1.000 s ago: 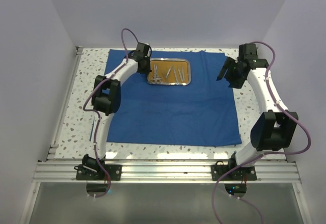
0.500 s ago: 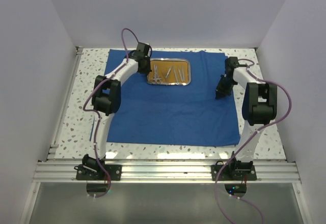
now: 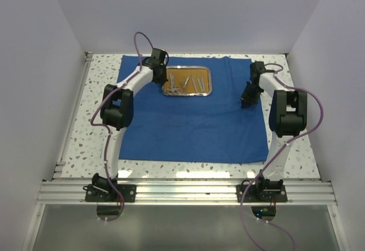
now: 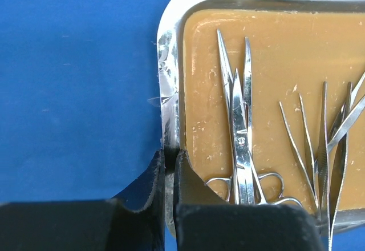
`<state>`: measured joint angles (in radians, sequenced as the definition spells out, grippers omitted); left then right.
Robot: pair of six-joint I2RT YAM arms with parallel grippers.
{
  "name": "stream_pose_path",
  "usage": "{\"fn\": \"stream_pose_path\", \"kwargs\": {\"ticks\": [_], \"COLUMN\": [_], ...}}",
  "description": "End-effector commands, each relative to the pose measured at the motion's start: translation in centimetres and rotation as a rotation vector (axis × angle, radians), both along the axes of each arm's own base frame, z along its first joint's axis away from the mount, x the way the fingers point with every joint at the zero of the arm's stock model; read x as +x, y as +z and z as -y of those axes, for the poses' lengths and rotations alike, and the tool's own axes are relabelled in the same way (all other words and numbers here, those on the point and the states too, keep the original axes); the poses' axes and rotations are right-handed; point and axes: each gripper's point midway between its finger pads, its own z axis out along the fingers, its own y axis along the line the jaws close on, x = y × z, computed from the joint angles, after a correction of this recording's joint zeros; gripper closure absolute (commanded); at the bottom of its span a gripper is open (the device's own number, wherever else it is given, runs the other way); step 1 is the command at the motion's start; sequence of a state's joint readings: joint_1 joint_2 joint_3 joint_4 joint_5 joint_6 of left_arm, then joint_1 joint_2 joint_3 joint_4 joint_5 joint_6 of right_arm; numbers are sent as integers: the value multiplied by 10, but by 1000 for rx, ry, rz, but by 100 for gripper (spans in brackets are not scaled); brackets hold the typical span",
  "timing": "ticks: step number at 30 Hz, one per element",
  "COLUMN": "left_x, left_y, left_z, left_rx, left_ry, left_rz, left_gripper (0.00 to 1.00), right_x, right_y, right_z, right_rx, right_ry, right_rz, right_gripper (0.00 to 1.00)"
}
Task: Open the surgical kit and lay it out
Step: Move the container from the surgical kit.
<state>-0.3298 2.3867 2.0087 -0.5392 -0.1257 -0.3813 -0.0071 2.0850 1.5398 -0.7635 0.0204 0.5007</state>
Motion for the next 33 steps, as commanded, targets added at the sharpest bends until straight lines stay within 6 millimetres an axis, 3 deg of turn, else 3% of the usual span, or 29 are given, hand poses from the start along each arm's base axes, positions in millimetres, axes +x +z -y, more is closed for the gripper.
{"fn": "stream_pose_path", "kwargs": {"ticks": [1,6,8,15,16,17,26,29,30,32,33], "left_x": [8,24,30,40,42,46,59,60,61,64,65], "left_y": [34,51,55,44,42,45,30,27,28,43,52], "left_z": [-79,-140,-151,-203,-200,-223,-230,-238,-240,-240,-241], "left_rx": [92,79,68,97,79,75,58,65,63,36,32], "left_ry": [109,195,213,295,282,314,258,317,340,398,411], "left_rz": [33,74,88,85,83,97,109,95,93,115,131], "left_gripper": [100,100,100,100,100,100,100,66,33,14,9], "right_x": [-19,-27,-27,-29,-29,-28,-24,-20,-19,-14,-11], "right_y": [-23,-30,-30,-23,-23,-22,-16,-8,-6,0,10], "right_z": [27,28,28,34,34,34,38,37,35,30,28], "right_rx": [-128,-133,-136,-170,-170,-170,-191,-185,-178,-150,-141], "right_ry": [-36,-34,-33,-26,-27,-24,-22,-12,-8,1,1], "right_rz": [-69,-97,-100,-112,-117,-117,-130,-111,-105,-71,-37], "right_gripper": [100,100,100,100,100,100,100,100,100,98,92]}}
